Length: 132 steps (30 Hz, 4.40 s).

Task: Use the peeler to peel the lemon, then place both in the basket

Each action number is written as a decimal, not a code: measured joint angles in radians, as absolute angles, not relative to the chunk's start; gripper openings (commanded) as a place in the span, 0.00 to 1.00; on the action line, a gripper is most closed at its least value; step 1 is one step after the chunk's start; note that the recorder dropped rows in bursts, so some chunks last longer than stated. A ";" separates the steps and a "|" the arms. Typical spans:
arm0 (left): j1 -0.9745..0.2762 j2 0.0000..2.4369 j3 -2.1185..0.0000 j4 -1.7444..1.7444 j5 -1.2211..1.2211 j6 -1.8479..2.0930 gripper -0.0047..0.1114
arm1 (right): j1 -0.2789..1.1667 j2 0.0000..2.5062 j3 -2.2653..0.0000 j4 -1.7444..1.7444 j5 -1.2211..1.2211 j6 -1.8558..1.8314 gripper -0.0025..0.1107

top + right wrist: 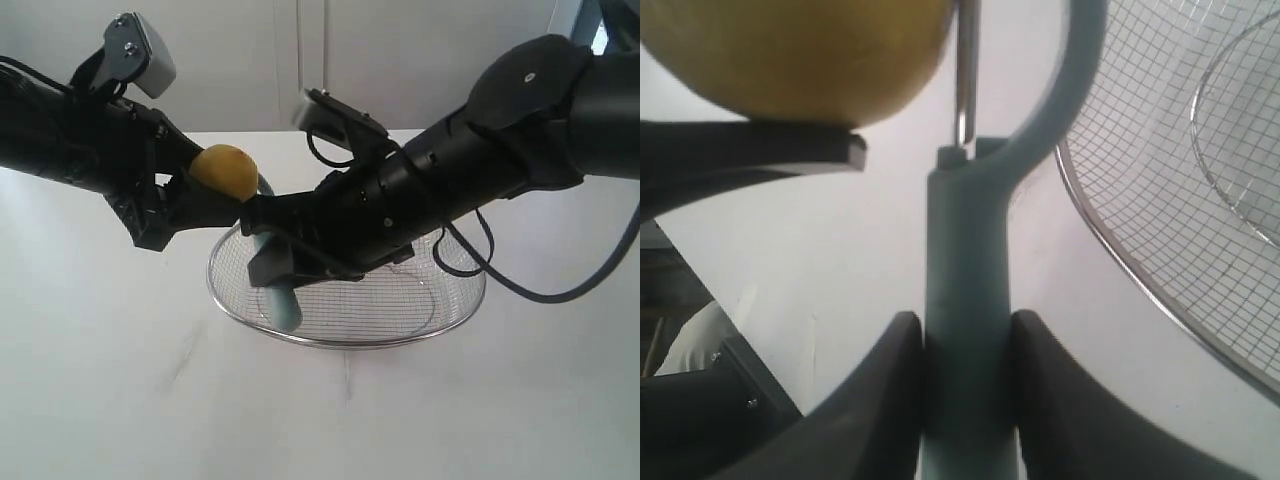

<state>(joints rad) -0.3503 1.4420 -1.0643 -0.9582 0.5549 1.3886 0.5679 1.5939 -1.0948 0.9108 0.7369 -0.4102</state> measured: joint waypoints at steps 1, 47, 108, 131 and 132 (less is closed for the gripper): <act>-0.350 1.442 -1.064 -0.958 0.555 1.389 0.04 | 0.568 1.590 -1.095 0.911 0.734 -0.410 0.02; -0.350 1.427 -1.064 -0.967 0.529 1.389 0.04 | 0.568 1.541 -1.093 0.877 0.653 -0.408 0.02; -0.350 1.421 -1.064 -0.958 0.535 1.369 0.04 | 0.568 1.400 -1.093 0.502 0.610 -0.129 0.02; -0.350 1.421 -1.064 -0.958 0.533 1.369 0.04 | 0.568 1.498 -1.093 0.751 0.600 -0.234 0.02; -0.350 1.421 -1.064 -0.958 0.533 1.369 0.04 | 0.568 1.487 -1.093 0.752 0.600 -0.234 0.02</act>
